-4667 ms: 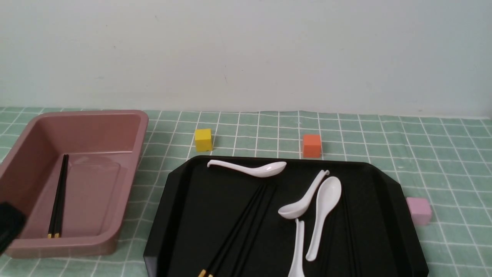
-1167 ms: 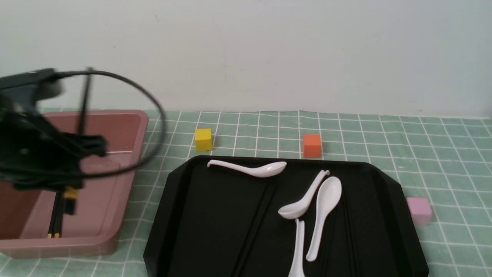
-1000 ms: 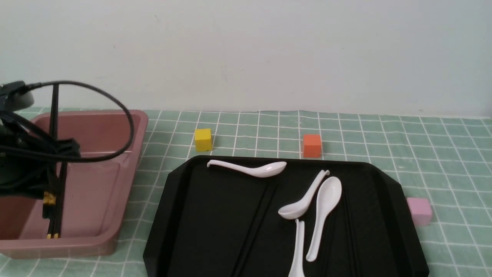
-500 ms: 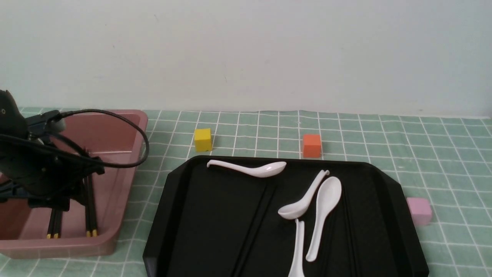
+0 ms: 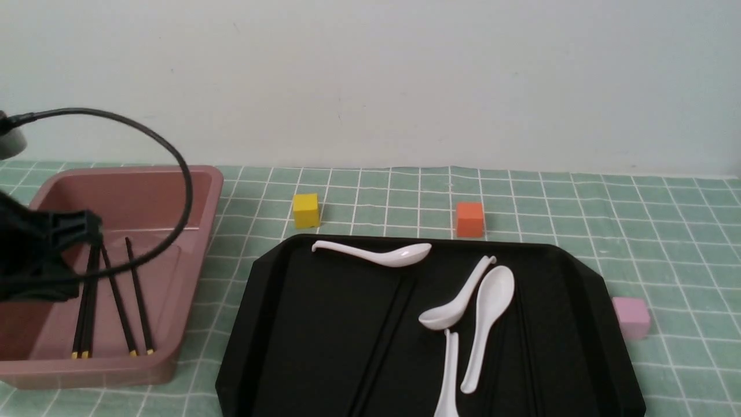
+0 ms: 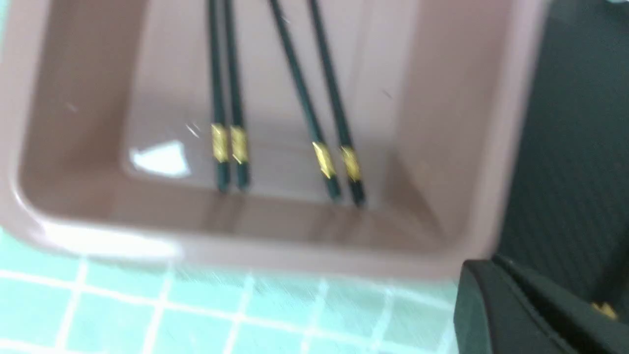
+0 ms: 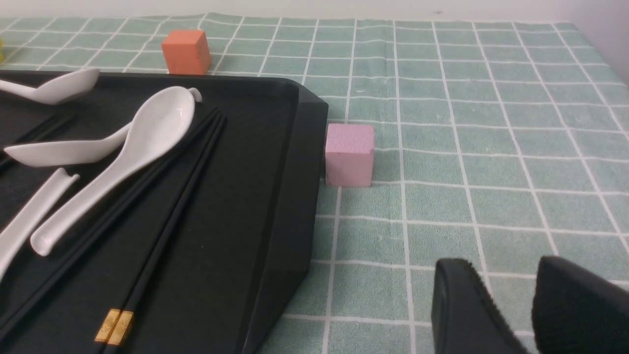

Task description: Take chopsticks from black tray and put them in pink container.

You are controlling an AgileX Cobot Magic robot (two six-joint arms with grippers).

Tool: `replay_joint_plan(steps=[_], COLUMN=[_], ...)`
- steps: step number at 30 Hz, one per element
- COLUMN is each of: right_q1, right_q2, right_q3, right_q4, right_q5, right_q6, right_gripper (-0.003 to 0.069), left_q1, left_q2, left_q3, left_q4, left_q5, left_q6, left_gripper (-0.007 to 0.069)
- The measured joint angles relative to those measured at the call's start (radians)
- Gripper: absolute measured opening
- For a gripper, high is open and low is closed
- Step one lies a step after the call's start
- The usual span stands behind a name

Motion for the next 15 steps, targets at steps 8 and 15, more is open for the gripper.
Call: replay_joint_plan(steps=[8, 15], right_q1=[0.000, 0.000], right_q2=[0.000, 0.000], right_q3=[0.000, 0.000], right_q4=[0.000, 0.000], right_q5=[0.000, 0.000], right_q6=[0.000, 0.000], right_gripper=[0.0240, 0.0240], left_q1=[0.000, 0.000], left_q2=[-0.474, -0.765], left_q3=[0.373, 0.606], left_q4=[-0.301, -0.480], left_q5=[-0.102, -0.276], left_q6=[0.253, 0.339], left_gripper=[-0.0013, -0.0013])
